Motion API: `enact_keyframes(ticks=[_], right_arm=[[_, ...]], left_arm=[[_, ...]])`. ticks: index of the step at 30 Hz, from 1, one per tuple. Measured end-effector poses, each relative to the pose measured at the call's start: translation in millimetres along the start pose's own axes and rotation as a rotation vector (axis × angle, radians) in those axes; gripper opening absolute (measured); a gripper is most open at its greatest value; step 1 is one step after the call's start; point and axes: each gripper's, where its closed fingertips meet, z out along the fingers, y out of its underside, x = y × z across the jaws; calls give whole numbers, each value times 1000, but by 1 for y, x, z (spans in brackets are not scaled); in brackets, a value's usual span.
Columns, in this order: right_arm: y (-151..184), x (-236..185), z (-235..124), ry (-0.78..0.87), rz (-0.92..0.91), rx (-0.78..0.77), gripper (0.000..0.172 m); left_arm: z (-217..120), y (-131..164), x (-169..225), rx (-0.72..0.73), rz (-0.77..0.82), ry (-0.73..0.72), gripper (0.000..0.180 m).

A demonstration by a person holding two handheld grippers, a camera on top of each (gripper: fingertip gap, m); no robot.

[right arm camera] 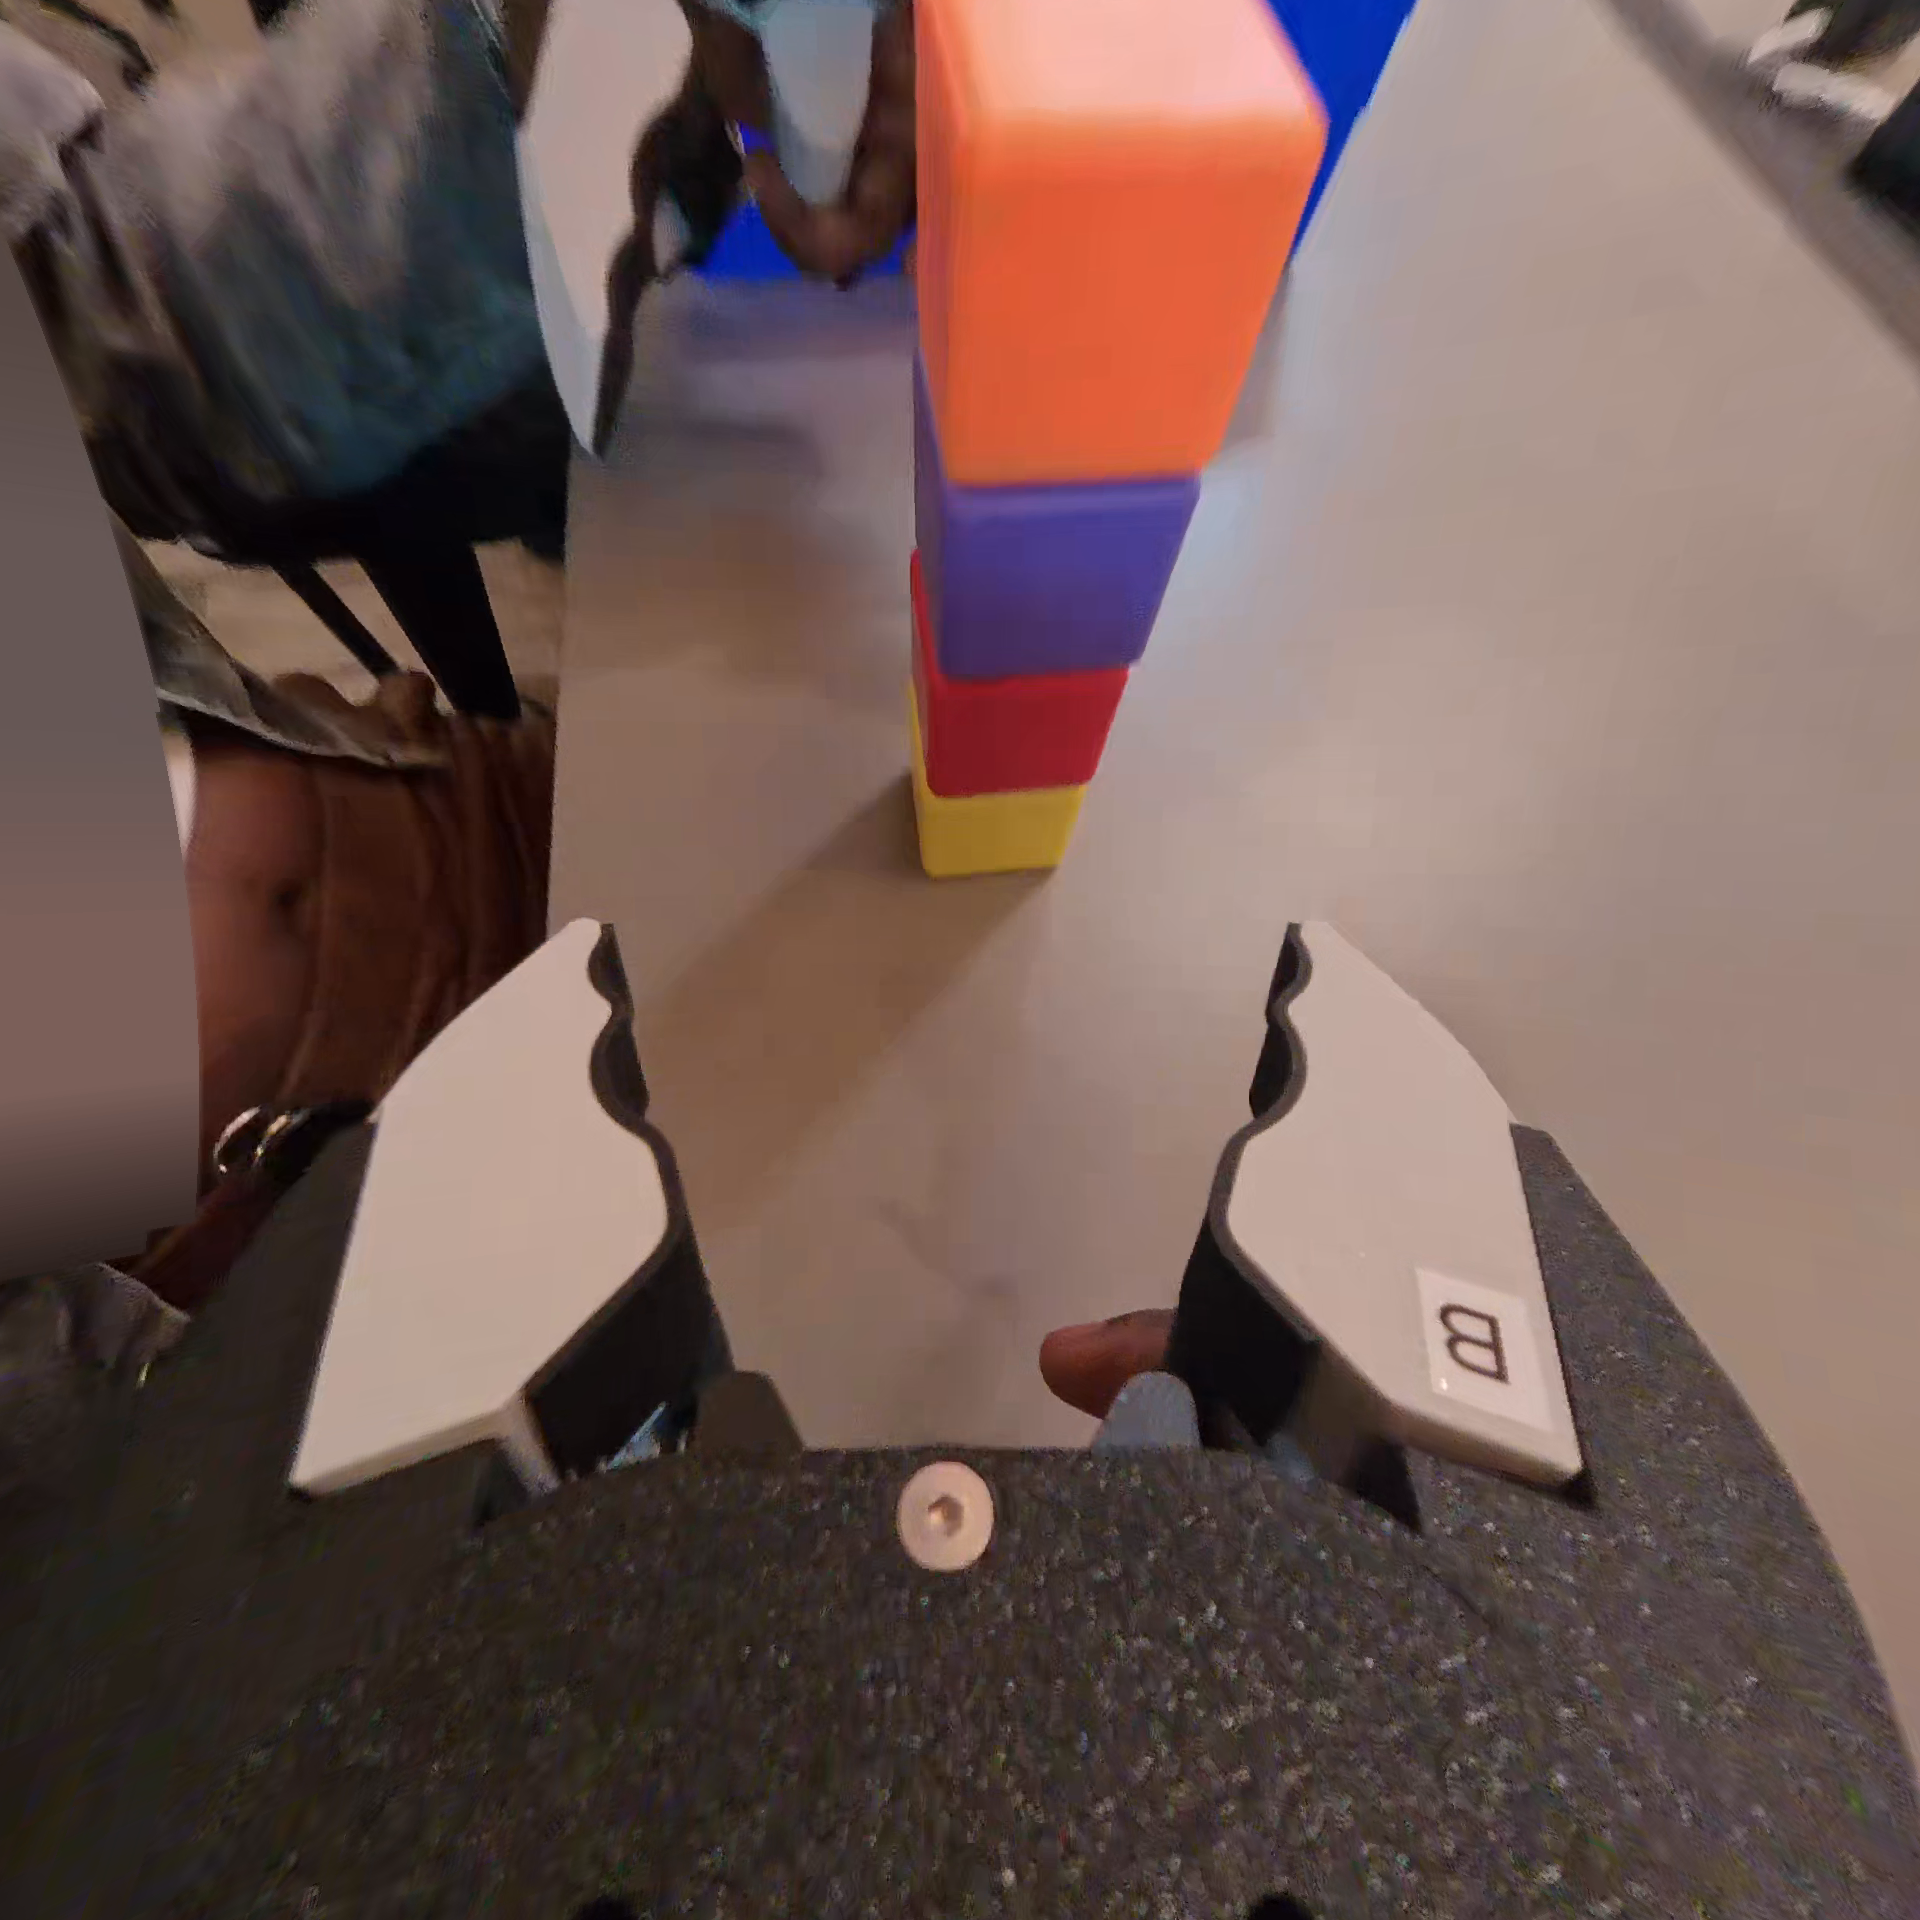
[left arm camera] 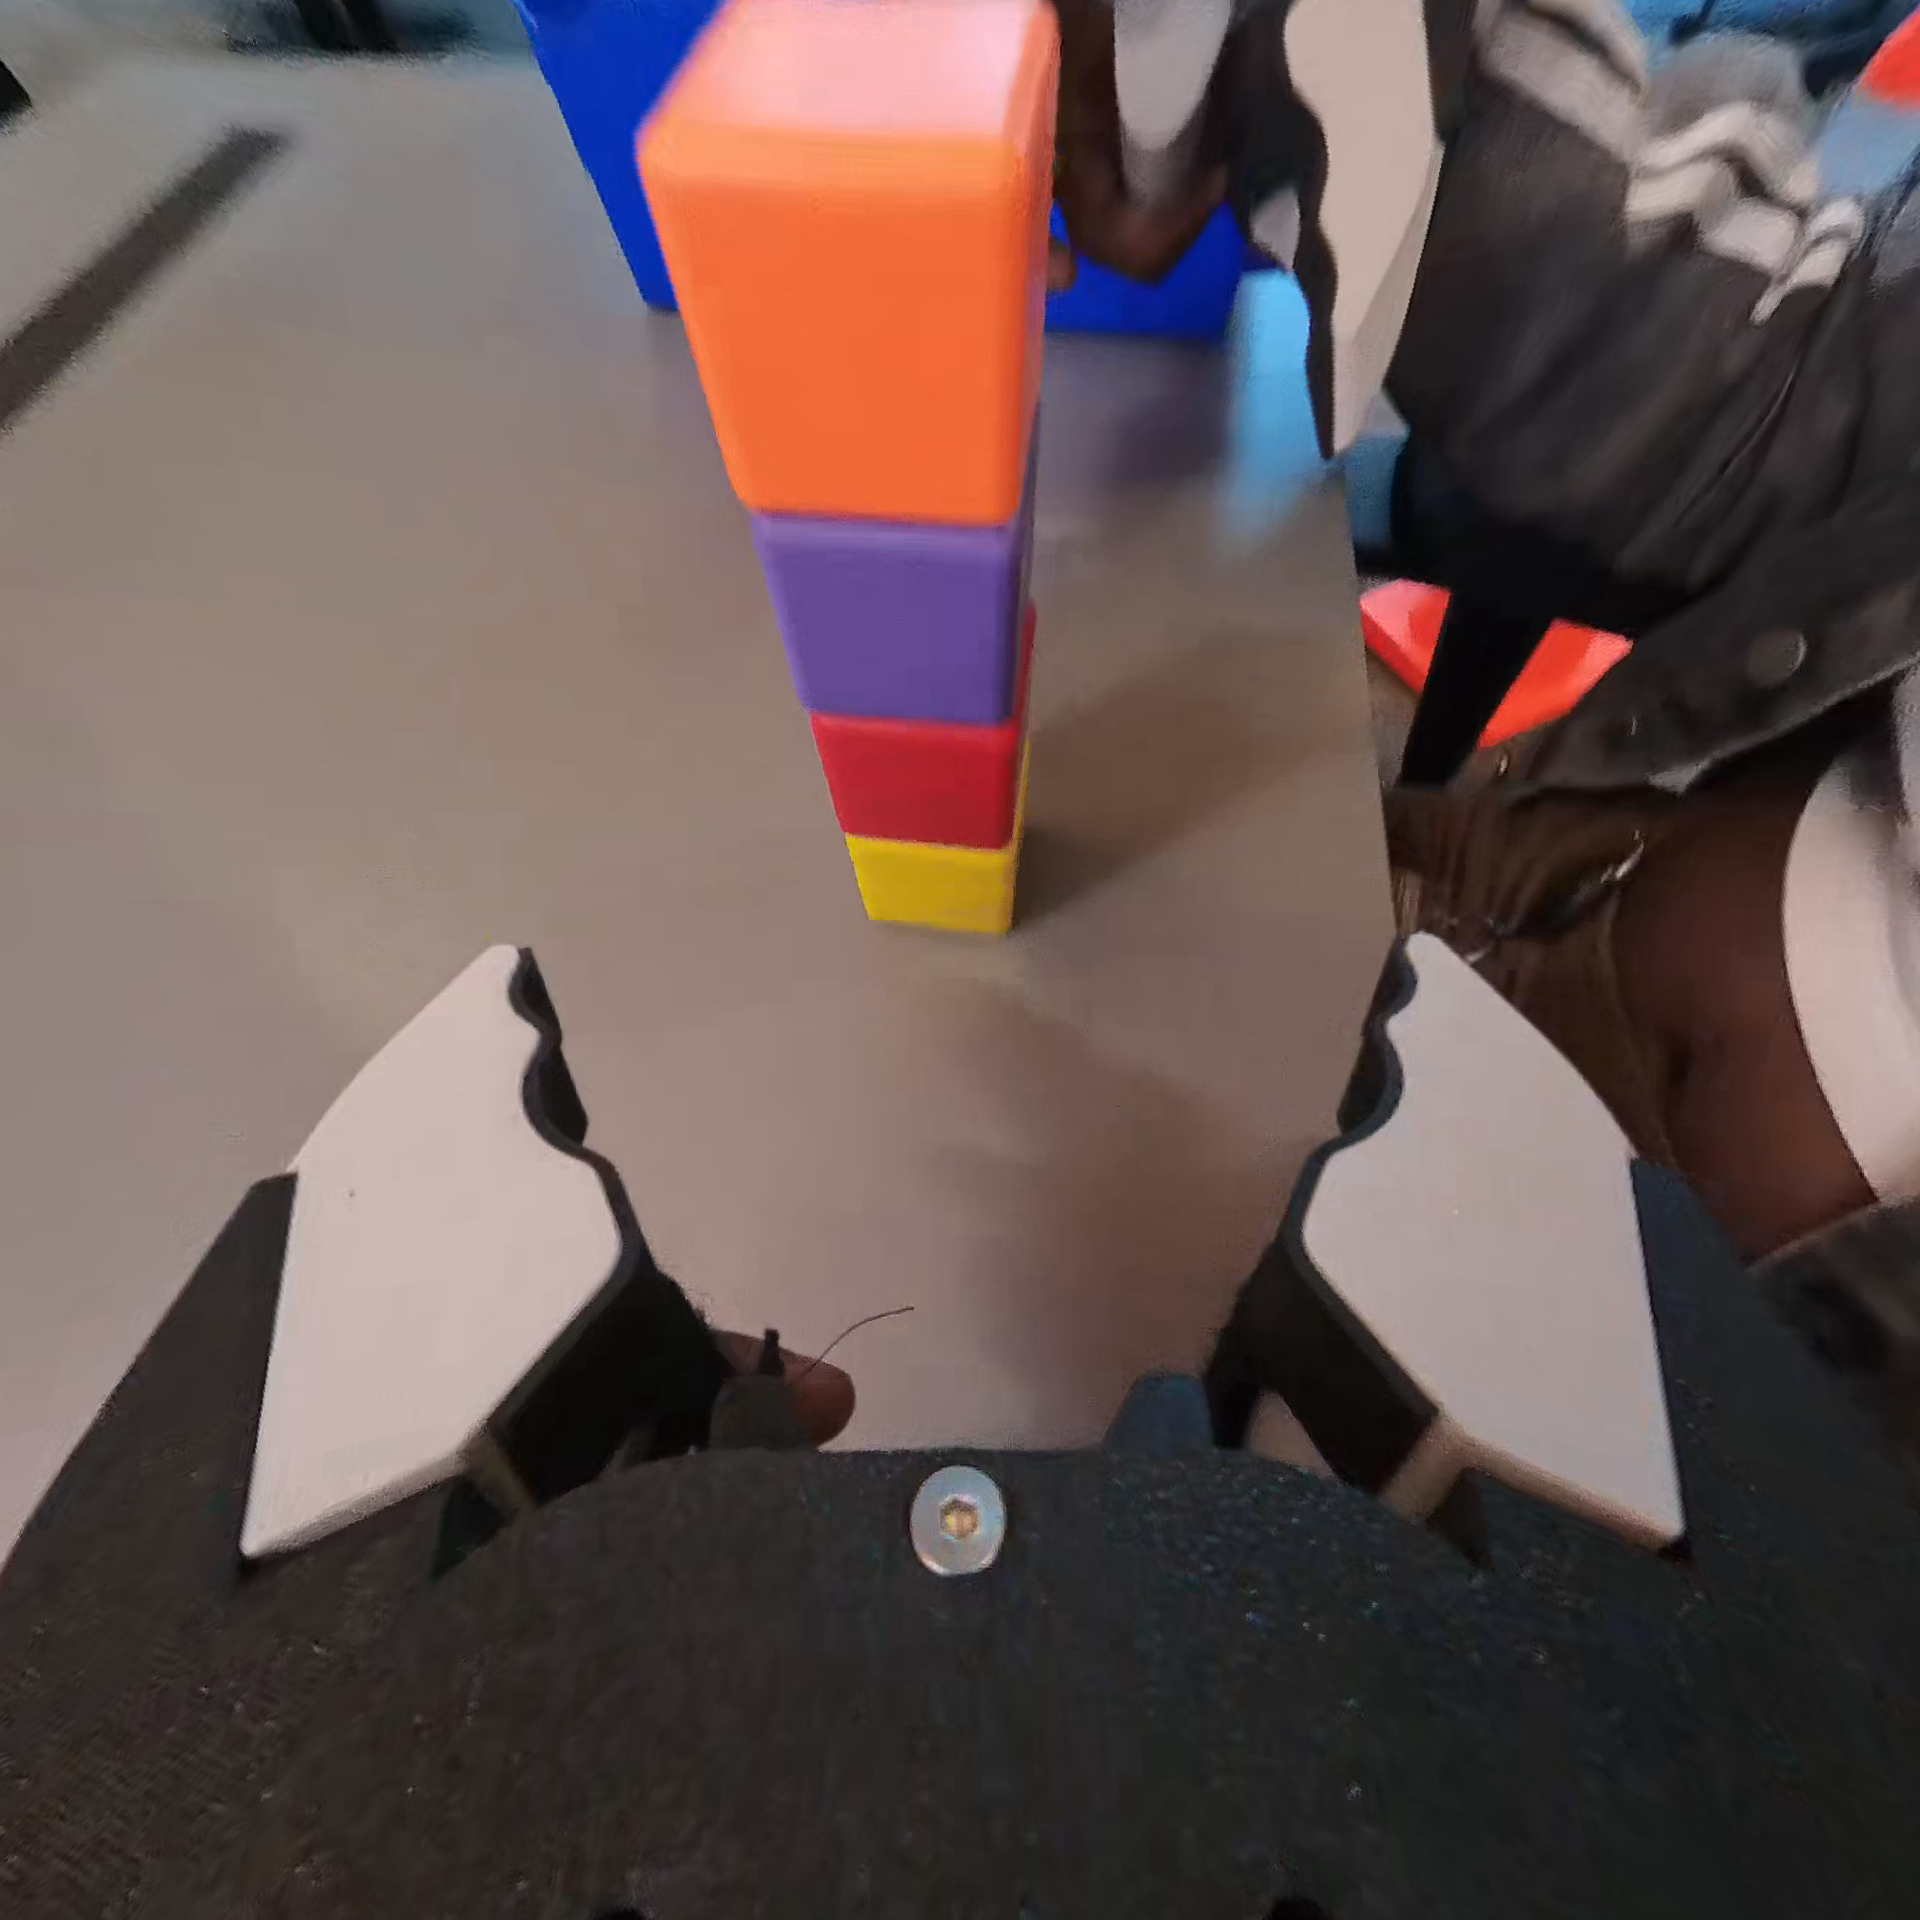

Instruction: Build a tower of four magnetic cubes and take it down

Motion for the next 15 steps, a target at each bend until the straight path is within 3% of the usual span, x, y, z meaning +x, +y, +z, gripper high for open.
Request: enact_keyframes(ticks=[3,5,15], right_arm=[[12,0,6,6,0,-85,117],[7,-1,8,-4,-13,-48,116],[-74,8,-32,11,12,528,109]], left_arm=[[9,11,1,-74,-2,8,142],[13,7,-2,-49,17,-8,139],[-22,-74,-3,518,-23,19,128]])
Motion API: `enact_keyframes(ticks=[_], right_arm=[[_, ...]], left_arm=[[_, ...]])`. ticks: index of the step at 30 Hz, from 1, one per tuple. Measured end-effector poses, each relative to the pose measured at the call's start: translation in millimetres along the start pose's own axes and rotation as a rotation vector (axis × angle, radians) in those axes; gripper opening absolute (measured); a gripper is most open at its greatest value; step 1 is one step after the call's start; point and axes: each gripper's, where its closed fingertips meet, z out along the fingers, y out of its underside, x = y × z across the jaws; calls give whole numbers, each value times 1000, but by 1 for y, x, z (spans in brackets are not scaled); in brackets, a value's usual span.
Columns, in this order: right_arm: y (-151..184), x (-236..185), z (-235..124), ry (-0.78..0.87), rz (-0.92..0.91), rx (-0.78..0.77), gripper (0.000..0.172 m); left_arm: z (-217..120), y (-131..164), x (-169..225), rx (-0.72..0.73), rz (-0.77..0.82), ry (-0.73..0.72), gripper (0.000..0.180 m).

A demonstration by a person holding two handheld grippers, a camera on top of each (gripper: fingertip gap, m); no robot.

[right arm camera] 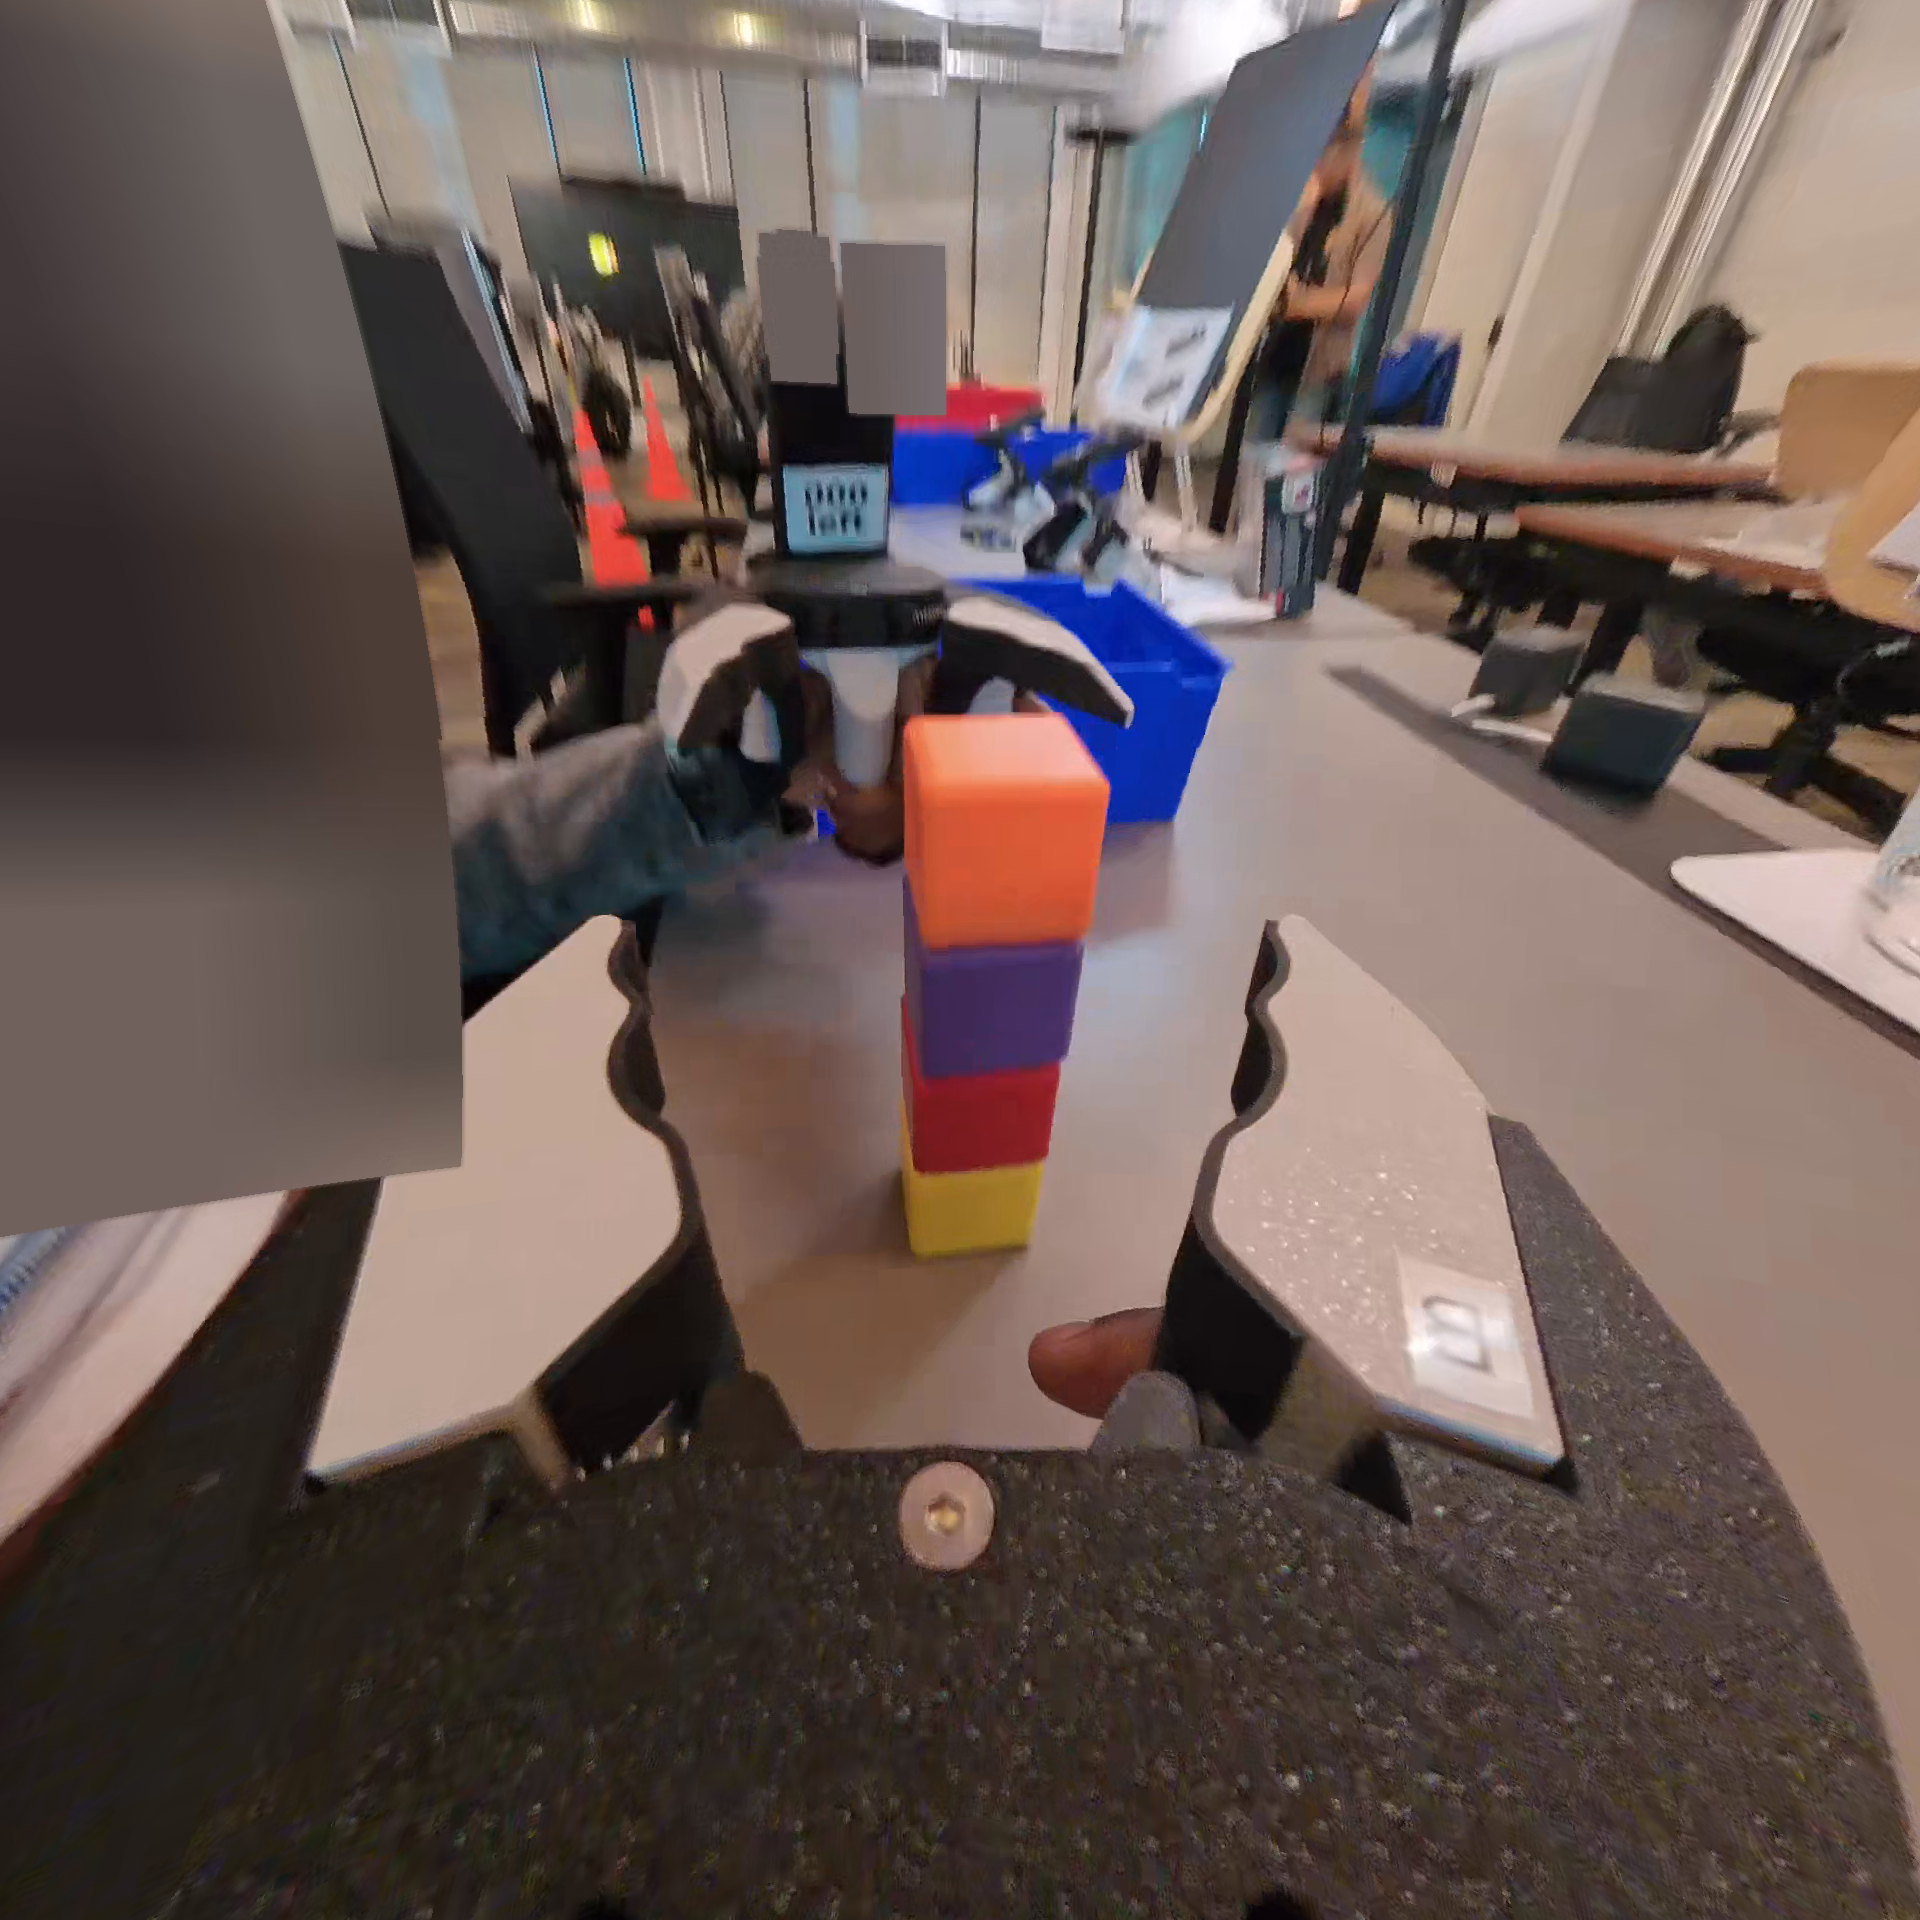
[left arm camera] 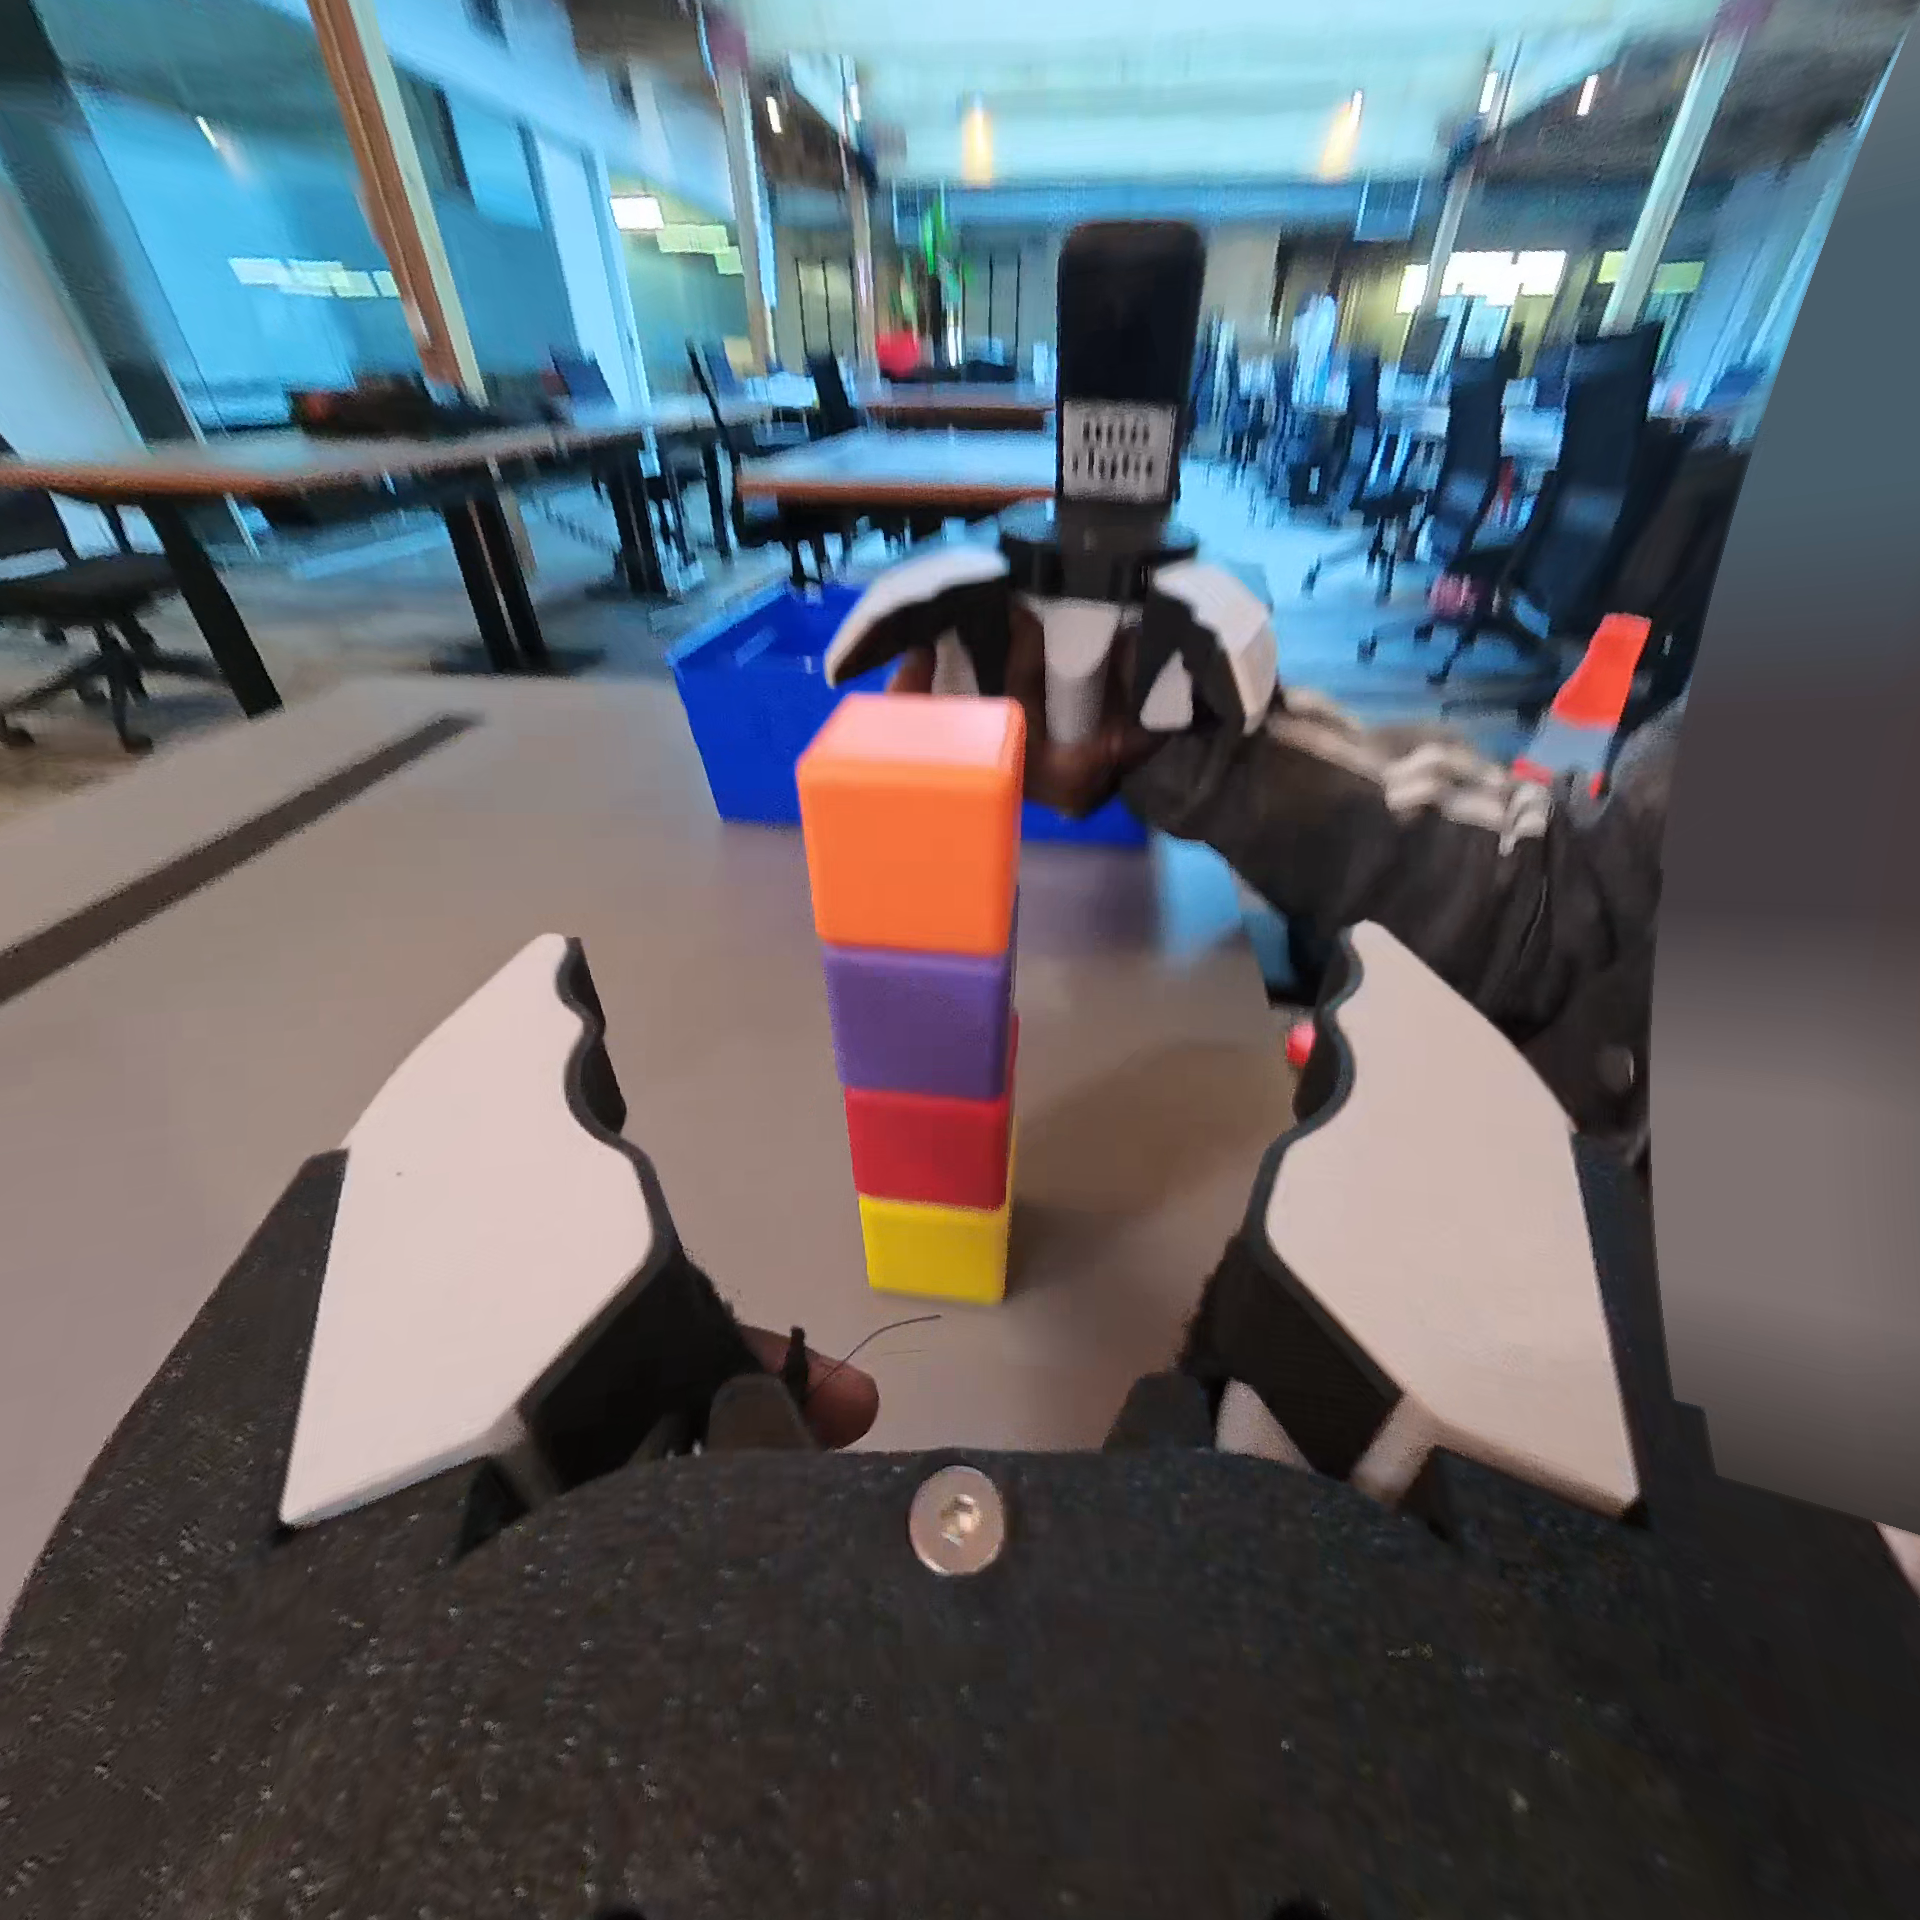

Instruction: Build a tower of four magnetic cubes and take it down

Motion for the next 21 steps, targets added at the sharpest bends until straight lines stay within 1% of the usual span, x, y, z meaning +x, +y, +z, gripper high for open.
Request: enact_keyframes(ticks=[2,4,5,8,11,14,16,18,20,21], right_arm=[[-11,0,-5,-9,24,68,109],[-15,1,-7,-6,32,103,106],[-16,2,-7,-2,32,107,105],[-12,3,2,-2,38,94,102],[-10,0,18,-33,50,73,97],[-7,0,35,-54,55,39,88],[-5,3,44,-63,46,11,86],[-4,7,51,-73,44,-11,83],[1,8,57,-95,50,-40,74],[4,9,59,-98,49,-59,70]], left_arm=[[-7,-19,-2,126,-26,-4,126],[-12,-28,-4,200,-53,-3,121],[-11,-26,-6,193,-55,-14,119],[5,-4,-10,86,-40,-31,118],[30,17,-6,3,-55,11,114],[49,39,-2,-96,-27,28,106],[55,47,-3,-124,-14,26,96],[56,49,-3,-117,-10,31,81],[55,50,-7,-109,2,14,51],[54,50,-7,-103,8,13,49]])
